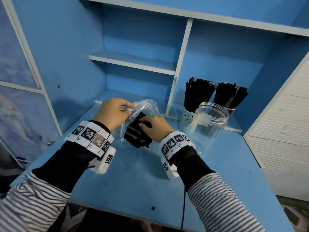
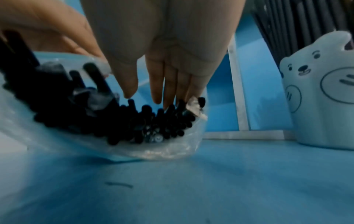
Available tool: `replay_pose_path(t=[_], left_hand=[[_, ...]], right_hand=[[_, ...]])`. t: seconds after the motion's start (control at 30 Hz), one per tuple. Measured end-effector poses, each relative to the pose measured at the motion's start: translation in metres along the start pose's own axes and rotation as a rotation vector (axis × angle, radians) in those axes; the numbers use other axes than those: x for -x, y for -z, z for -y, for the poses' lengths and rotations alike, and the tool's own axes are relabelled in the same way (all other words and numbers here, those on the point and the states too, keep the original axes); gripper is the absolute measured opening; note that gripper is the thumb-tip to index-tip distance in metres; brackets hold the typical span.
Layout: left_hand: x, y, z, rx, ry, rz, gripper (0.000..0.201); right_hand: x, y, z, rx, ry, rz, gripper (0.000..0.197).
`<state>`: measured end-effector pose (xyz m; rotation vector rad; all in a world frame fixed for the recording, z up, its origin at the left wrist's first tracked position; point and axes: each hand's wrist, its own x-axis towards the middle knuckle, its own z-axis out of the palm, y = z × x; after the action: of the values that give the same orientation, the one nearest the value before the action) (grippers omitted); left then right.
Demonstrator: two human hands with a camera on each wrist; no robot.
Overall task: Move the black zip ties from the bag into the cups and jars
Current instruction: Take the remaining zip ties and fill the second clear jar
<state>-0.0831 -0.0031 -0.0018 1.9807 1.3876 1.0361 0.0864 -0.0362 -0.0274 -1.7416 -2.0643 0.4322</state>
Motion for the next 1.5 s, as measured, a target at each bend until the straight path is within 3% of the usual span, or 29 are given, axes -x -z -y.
replay_pose_path(t=[0.2,0.33,0.57,1.03,1.27,1.5], left_hand=[[0.001,-0.004,-0.001,0.033,-0.018,0.094,0.028],[0.009,-0.004,-0.002,0.024,-0.038,0.166,0.051],[0.009,-0.003,0.000,0.064,-0.053,0.104,0.050],[0.006,-0.001,0.009,0.079,-0.042,0.050,0.048],[0.015,0.000,0.013,0.025,-0.055,0.054,0.049],[0.031,-0.003,-0.012,-0.068,-0.286,0.007,0.054]], right_hand=[[-0.022,-0.020,-0.009,0.018,-0.087,0.037,0.050],[-0.025,-0.021,-0.011,0.074,-0.040,0.024,0.049],[-0.022,-0.020,-0.012,0.134,0.038,0.035,0.048],[-0.009,-0.007,-0.008,-0.077,0.079,-0.187,0.034],[0.027,0.024,-0.003,-0.129,0.063,-0.150,0.030],[0.063,0.073,-0.001,-0.059,0.033,-0.050,0.026]])
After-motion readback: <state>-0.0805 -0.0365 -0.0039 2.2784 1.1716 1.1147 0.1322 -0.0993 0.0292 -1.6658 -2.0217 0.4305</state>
